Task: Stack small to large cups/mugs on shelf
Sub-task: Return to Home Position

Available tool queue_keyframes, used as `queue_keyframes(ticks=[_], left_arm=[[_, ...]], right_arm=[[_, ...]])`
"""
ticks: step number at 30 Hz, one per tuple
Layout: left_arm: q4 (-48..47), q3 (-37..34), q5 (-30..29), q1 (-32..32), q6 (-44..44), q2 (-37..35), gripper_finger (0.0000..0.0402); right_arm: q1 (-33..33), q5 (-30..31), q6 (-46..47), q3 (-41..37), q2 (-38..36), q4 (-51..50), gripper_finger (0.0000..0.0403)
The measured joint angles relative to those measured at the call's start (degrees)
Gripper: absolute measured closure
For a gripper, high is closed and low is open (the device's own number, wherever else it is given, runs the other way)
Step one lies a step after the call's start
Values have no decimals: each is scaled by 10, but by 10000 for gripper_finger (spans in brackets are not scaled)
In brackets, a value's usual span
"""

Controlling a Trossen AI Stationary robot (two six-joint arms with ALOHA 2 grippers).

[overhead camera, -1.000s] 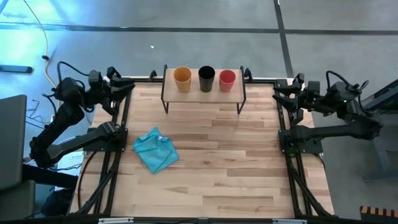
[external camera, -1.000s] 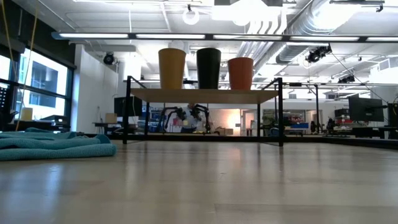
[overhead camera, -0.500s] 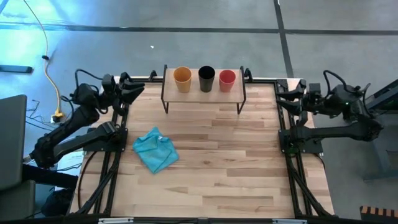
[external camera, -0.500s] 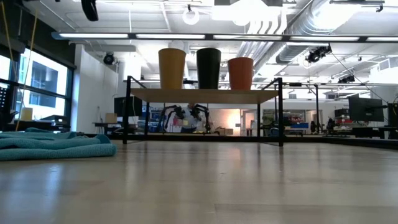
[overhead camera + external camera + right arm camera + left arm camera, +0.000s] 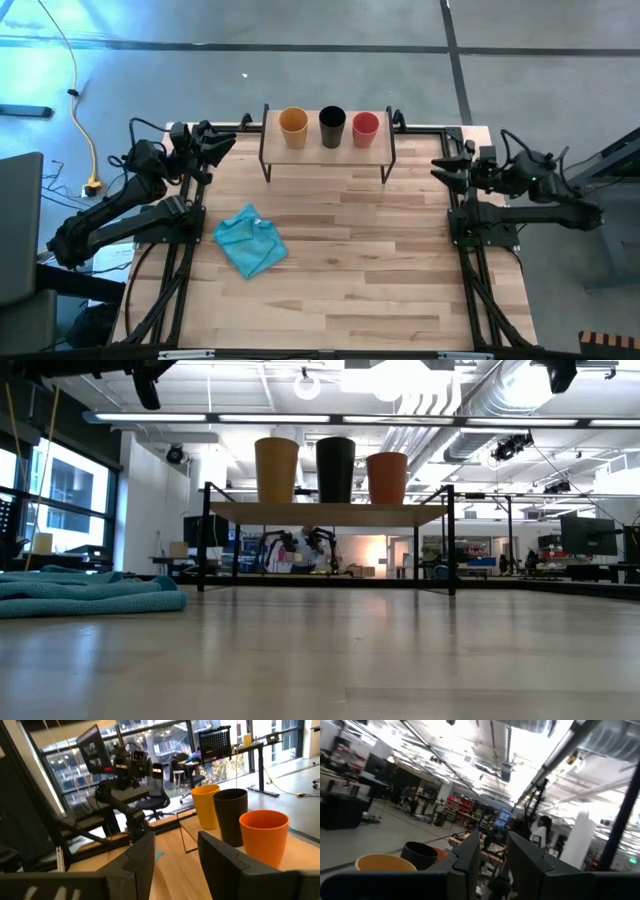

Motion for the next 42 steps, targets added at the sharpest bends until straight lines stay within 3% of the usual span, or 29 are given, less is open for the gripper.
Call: queue_keyframes(ticks=[8,15,24,32,42], left_arm=[[66,-40,-182,-144,54,15,314],[104,-56,-281,-265,109,80,314],[73,-56,-264,-295,118,83,314],[-73,-56,-231,-295,104,-28,314],[-188,-55,-272,-294,119,-169,314]], right_arm=[[0,-1,5,-35,-51,42,261],[0,-16,5,-25,-69,39,261],[0,-26,22,-25,-69,18,261],[0,-36,39,-25,-69,16,261],[0,-24,37,-25,-69,38,261]])
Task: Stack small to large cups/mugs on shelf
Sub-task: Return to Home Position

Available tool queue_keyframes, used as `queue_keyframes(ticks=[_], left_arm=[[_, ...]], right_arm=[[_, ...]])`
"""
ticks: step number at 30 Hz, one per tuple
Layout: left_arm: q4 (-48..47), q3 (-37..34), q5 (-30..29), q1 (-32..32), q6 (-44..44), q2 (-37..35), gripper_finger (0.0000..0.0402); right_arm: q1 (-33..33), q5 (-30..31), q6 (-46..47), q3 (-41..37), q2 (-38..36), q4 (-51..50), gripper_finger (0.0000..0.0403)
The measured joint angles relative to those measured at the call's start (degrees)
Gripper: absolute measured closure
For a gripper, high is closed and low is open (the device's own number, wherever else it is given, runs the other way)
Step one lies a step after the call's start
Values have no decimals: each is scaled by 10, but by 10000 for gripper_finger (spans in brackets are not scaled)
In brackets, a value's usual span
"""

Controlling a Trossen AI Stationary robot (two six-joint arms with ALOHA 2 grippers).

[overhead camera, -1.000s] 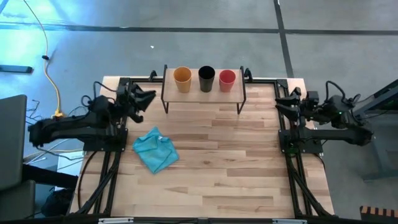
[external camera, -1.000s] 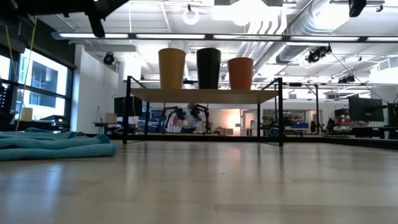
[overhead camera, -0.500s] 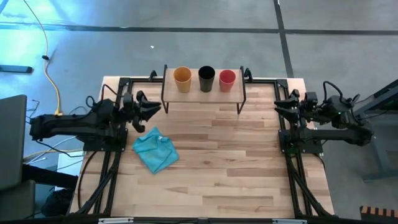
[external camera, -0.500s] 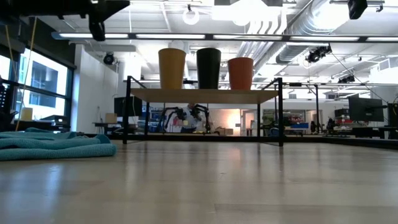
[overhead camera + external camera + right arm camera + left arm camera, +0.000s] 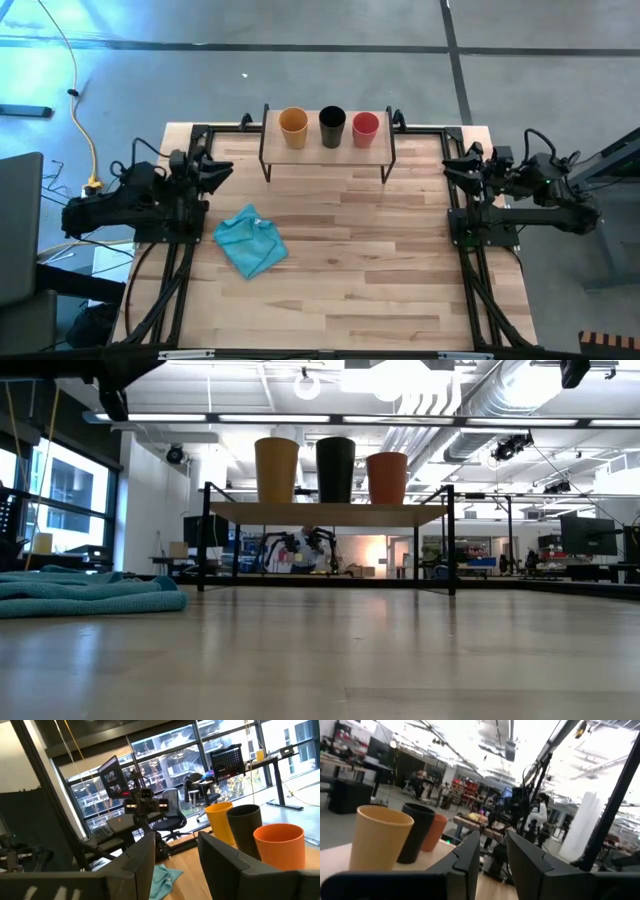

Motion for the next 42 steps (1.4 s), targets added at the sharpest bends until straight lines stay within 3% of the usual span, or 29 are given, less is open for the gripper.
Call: queue_keyframes(ticks=[5,13,28,42], left_arm=[[16,-24,-17,0,-3,-12,314],[142,-103,-26,-16,-22,-12,314],[130,-103,-105,-107,14,-12,314],[23,-103,-102,-115,21,-12,314]], right_arm=[[0,9,-1,0,0,0,261],[0,10,13,0,0,-1,261],[0,9,11,0,0,-6,261],[0,21,32,0,0,3,261]])
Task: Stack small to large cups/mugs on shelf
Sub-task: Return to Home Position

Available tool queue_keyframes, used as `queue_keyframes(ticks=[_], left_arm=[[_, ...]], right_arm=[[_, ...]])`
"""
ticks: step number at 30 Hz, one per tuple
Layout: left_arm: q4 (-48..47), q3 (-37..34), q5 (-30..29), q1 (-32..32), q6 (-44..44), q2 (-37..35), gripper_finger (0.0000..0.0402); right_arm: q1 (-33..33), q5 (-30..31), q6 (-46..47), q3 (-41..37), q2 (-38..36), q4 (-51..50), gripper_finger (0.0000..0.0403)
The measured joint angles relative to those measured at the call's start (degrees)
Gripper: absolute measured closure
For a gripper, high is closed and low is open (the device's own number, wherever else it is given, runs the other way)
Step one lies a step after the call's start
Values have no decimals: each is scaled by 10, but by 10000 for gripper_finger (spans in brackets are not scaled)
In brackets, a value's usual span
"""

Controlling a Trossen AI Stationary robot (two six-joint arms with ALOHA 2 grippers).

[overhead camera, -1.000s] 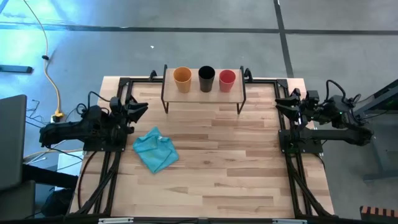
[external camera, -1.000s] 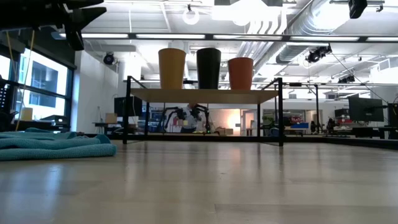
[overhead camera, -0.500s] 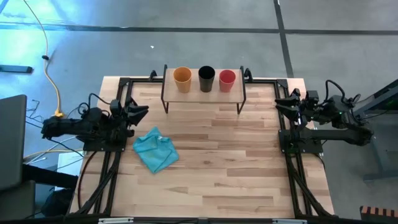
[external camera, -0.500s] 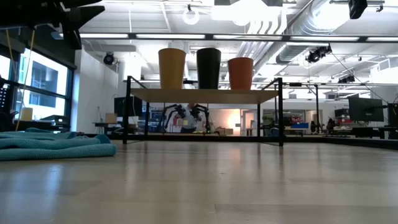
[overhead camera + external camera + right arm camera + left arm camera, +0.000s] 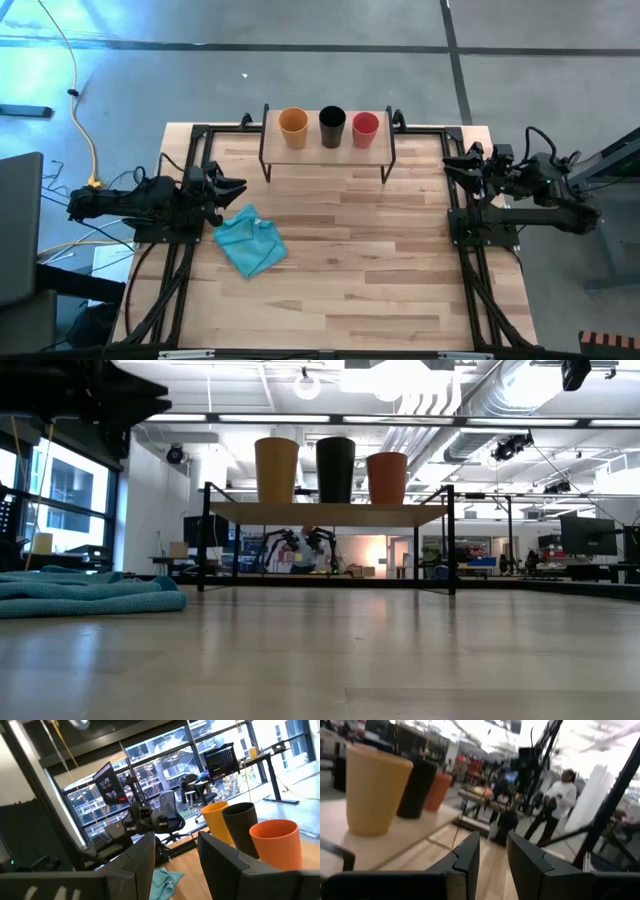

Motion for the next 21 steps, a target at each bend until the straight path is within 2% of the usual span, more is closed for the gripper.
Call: queue_keyframes(ticks=[4,8,17,21], left_arm=[[-18,0,18,0,4,-19,314],[-17,0,19,0,46,-78,314],[-30,1,28,0,65,-75,314],[-66,1,28,0,65,-75,314]], right_arm=[[0,5,34,0,0,0,261],[0,5,63,0,0,0,261],[0,10,69,0,0,-1,261],[0,11,70,0,0,-4,261]])
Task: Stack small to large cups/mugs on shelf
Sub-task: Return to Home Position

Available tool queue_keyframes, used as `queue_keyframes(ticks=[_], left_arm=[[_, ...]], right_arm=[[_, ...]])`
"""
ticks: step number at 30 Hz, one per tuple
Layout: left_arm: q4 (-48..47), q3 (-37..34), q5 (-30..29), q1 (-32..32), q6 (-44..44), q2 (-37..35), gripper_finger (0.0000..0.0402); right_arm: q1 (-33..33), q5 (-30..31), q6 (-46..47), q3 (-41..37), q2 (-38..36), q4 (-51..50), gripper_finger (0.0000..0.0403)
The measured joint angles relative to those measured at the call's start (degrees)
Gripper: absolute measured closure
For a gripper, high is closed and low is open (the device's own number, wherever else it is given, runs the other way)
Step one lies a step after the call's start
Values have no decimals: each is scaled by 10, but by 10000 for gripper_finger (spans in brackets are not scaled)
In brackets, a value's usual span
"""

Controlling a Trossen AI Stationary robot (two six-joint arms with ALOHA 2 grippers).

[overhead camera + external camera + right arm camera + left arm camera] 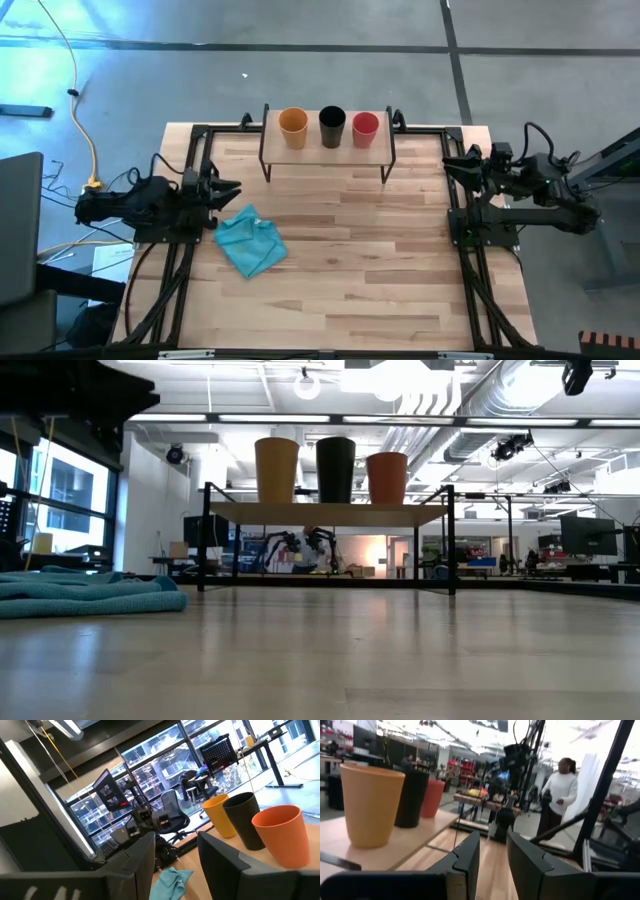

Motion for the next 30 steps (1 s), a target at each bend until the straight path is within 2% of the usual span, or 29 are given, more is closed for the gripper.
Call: queue_keyframes(ticks=[5,11,25,30], left_arm=[[0,-19,13,0,-4,0,314],[173,-94,27,0,19,0,314],[197,-93,37,0,41,0,314],[148,-93,63,0,28,0,314]], right_arm=[[0,2,18,0,0,0,261],[0,37,28,0,0,5,261],[0,37,39,0,0,4,261],[0,38,44,0,0,-9,261]])
